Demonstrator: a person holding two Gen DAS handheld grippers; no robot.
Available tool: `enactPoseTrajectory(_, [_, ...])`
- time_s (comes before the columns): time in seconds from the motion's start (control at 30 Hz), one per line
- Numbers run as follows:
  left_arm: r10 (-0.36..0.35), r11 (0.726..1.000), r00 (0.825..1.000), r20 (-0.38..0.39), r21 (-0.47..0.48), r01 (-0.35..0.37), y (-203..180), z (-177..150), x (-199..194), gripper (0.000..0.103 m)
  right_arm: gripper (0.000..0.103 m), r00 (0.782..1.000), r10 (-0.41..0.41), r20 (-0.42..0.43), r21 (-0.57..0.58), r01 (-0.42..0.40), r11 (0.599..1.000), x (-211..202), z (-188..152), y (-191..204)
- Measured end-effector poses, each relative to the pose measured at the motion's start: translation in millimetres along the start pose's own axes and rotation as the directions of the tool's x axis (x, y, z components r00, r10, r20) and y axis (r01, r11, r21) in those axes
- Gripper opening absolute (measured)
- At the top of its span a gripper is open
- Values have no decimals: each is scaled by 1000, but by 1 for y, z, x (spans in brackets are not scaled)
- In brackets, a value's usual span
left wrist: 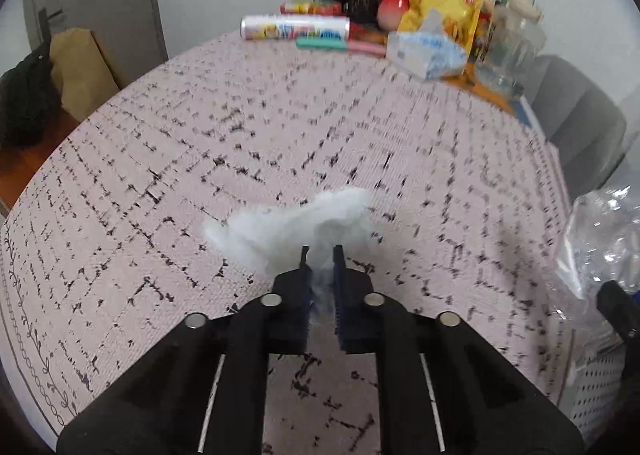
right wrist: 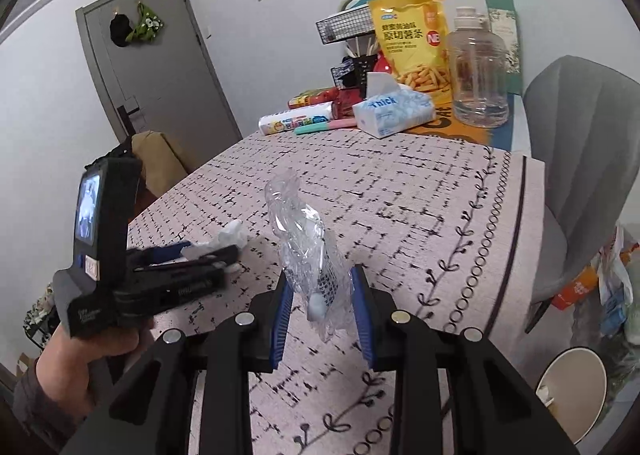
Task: Collect trash
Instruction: 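Grasp the clear plastic bottle with the right tool while the left tool grasps the white tissue, then carry the bottle and tissue with both tools toward the floor bin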
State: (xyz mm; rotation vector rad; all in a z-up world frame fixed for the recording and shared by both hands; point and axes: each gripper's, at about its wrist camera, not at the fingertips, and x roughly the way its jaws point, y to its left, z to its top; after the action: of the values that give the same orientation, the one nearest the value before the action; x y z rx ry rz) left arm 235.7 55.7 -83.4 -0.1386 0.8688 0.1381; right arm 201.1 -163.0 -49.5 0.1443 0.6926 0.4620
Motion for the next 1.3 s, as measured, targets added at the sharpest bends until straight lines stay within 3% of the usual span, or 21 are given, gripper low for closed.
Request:
enactPoseTrajectory(0.07, [-4, 1000, 999, 41, -5, 5, -1, 0, -16, 8, 29, 1000, -11, 0, 6, 11, 1000, -4, -1, -4])
enactPoseTrajectory(0.2, [-102, 994, 992, 73, -30, 105, -3, 4, -39, 7, 29, 1000, -17, 15, 12, 17, 1000, -13, 0, -7])
enactPoseTrajectory(0.3, [-209, 976, 974, 87, -50, 214, -4, 6, -56, 7, 29, 1000, -15, 26, 19, 14, 1000, -21, 0, -7])
enactPoseTrajectory(0.47, [-299, 949, 950, 87, -75, 305, -10, 9, -64, 7, 29, 999, -22, 39, 24, 21, 999, -33, 1, -10])
enactPoseTrajectory(0.7, [-333, 941, 940, 69, -38, 336, -43, 11, -62, 7, 29, 996, -52, 67, 59, 48, 997, -51, 3, -30])
enactPoseTrajectory(0.87, [-331, 944, 942, 51, 33, 330, -89, 9, -55, 7, 29, 992, -96, 85, 90, 88, 992, -64, -1, -56])
enactPoseTrajectory(1.3, [-393, 903, 919, -32, 176, 392, -208, -4, -34, 7, 29, 970, -222, 96, 182, 202, 962, -90, -15, -144])
